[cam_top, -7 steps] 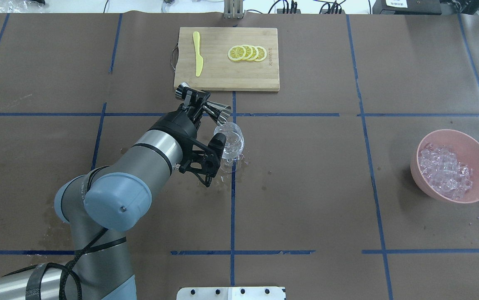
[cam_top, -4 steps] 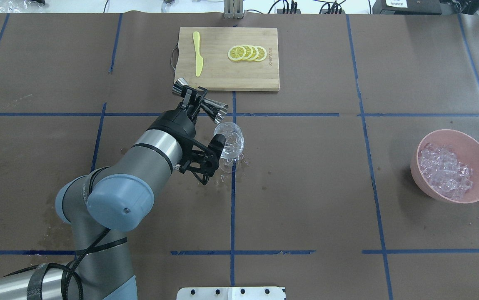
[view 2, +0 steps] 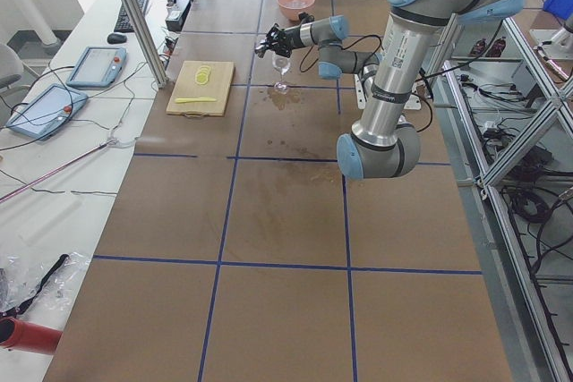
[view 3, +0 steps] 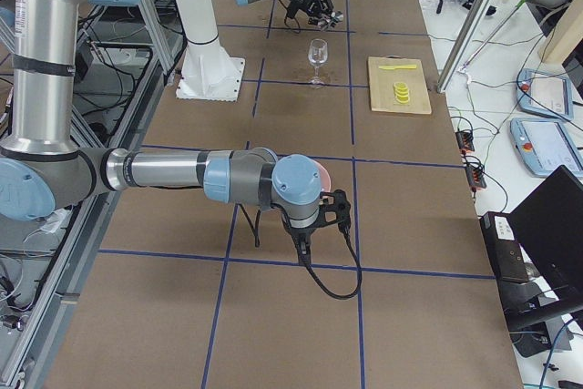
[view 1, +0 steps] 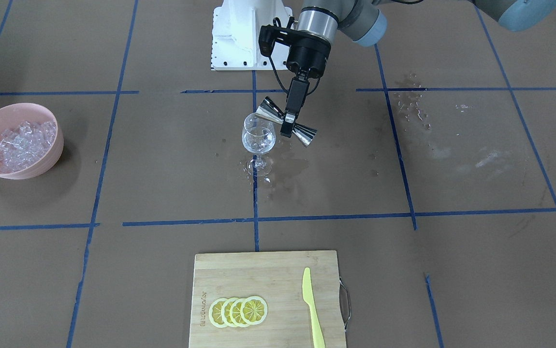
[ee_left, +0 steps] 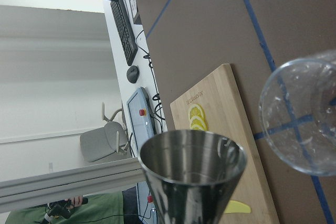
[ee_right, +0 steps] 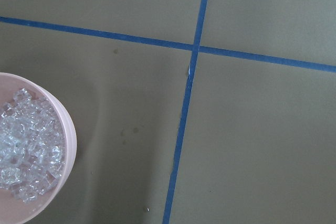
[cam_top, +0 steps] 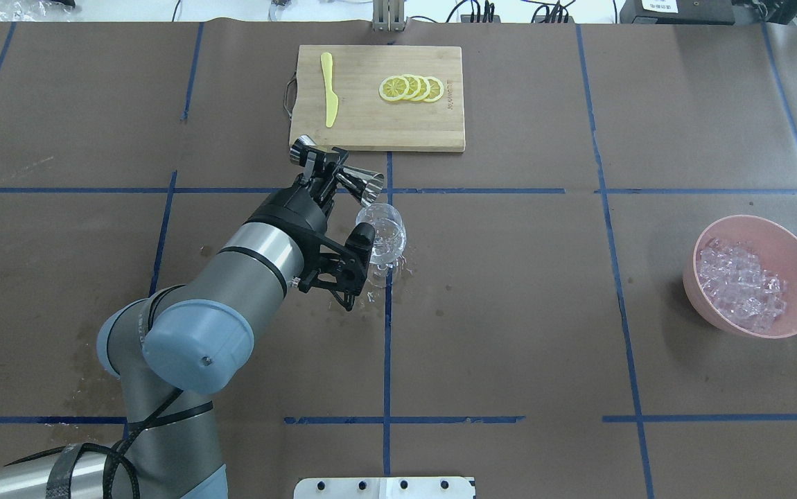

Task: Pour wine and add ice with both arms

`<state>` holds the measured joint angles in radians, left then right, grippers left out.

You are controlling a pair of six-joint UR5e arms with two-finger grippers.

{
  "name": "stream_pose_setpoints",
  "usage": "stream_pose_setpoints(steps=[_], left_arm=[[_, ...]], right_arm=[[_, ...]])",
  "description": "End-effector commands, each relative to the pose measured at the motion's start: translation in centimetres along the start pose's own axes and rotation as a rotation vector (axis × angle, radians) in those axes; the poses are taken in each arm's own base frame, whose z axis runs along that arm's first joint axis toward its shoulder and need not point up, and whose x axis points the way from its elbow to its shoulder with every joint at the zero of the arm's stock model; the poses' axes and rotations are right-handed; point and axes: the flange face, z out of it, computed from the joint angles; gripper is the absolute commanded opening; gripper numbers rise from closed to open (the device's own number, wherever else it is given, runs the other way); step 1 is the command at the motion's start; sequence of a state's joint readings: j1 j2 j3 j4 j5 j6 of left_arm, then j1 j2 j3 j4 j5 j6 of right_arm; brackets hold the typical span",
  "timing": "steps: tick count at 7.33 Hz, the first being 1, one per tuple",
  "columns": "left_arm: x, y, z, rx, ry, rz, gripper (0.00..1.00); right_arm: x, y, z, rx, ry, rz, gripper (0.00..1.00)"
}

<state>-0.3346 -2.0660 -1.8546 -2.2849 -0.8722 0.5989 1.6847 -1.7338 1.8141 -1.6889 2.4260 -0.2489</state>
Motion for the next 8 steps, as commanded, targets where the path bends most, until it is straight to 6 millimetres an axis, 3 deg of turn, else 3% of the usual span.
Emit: stream_pose_setpoints(steps=[1,5,7,8], left_arm=[[2.3,5.2,-1.2,0.018,-0.011,-0.307,0.00],[7.6,22.1,-7.2,0.078,-0.023,-0.792,0.00],[10.0,26.9,-8.1,-0.001,-0.002,-1.133,0.00],[11.0,28.9,-9.0,-0.040,0.007,-1.199,0.00]], right_arm=[[0.0,0.0,-0.2,0.006,-0.004,0.001,1.00],[-0.7,-0.8,-0.9,0.022,0.000,-0.017,1.00],[-1.3,-0.9,-1.5,0.033,0.003,-0.030,1.00],[-1.4,-0.8,-1.6,0.034,0.003,-0.031,1.00]])
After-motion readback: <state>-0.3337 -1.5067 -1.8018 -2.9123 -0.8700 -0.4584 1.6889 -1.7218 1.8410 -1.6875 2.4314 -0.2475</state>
